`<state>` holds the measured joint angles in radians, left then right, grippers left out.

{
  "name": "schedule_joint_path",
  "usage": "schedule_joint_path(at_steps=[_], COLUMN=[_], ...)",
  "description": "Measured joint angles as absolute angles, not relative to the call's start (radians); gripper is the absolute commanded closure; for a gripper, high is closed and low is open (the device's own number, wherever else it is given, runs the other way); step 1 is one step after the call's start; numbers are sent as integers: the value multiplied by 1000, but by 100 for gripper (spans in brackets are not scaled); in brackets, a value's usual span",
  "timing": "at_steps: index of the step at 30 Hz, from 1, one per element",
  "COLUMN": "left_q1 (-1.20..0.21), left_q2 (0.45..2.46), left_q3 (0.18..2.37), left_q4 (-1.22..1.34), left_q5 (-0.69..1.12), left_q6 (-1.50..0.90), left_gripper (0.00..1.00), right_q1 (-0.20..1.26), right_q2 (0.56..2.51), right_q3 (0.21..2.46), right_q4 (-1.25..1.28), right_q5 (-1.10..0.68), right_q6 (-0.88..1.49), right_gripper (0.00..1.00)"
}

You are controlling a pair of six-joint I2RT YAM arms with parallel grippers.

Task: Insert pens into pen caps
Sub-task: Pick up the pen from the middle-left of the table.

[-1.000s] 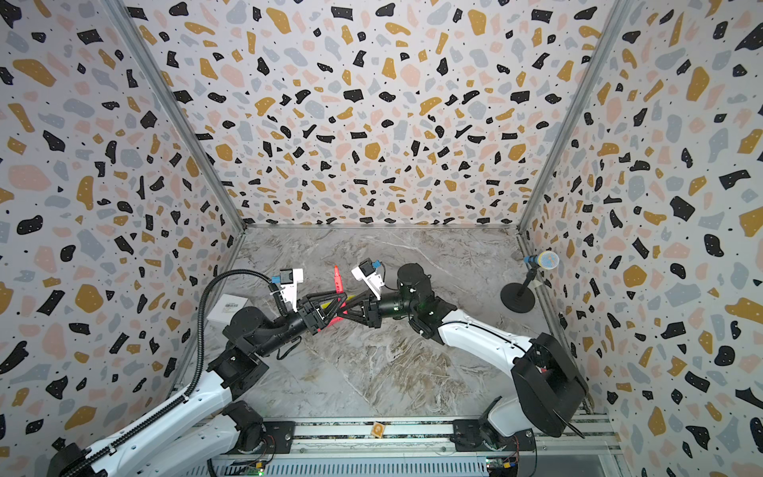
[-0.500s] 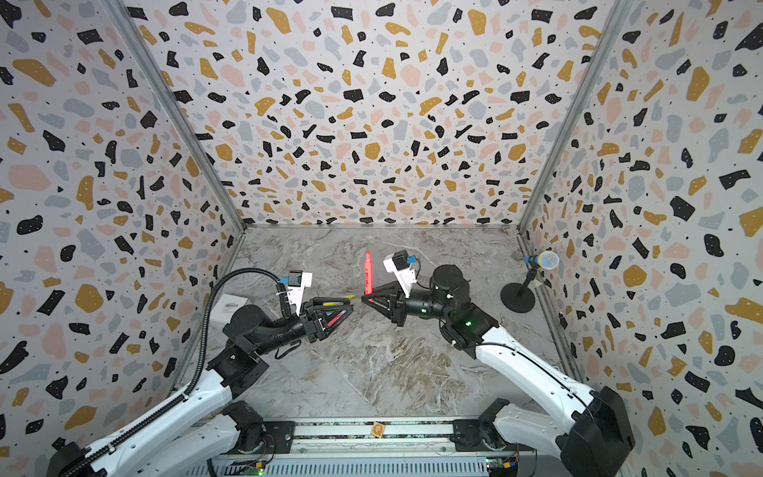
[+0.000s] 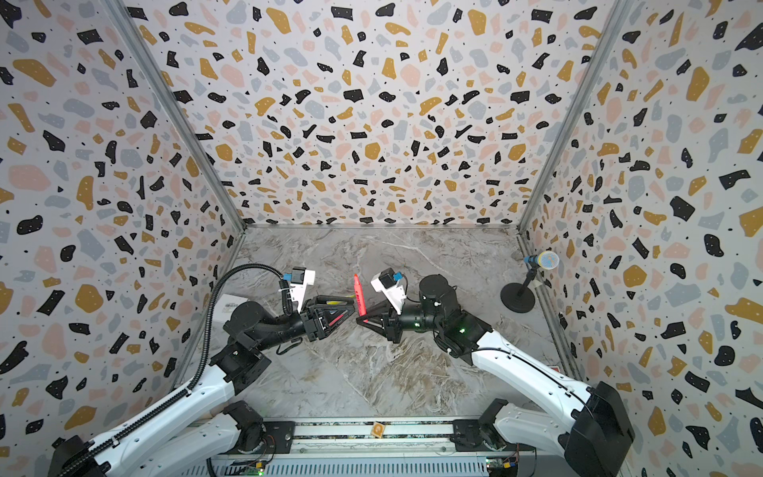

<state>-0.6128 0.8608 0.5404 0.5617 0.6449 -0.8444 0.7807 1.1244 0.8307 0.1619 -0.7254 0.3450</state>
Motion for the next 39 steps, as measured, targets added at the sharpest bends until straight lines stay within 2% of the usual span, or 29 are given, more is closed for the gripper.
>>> schedule_joint_path(at_steps=[15, 19, 26, 39], left_q1=[-613, -613, -616, -618], left_q2=[872, 881, 894, 895], left_q3=[541, 541, 541, 541], left_q4=[523, 511, 478, 476], left_q5=[651, 654, 655, 661], left_q6=[-792, -773, -751, -709], left_gripper=[49, 61, 69, 98], right_q1=[807, 810, 810, 819], right_q2=[1215, 1224, 1225, 1240], right_q3=[834, 835, 841, 841], right_q4=[203, 213, 241, 262], right_q5=[-797, -797, -802, -804], right_q6=[359, 364, 381, 430], right_gripper=[100, 100, 100, 100])
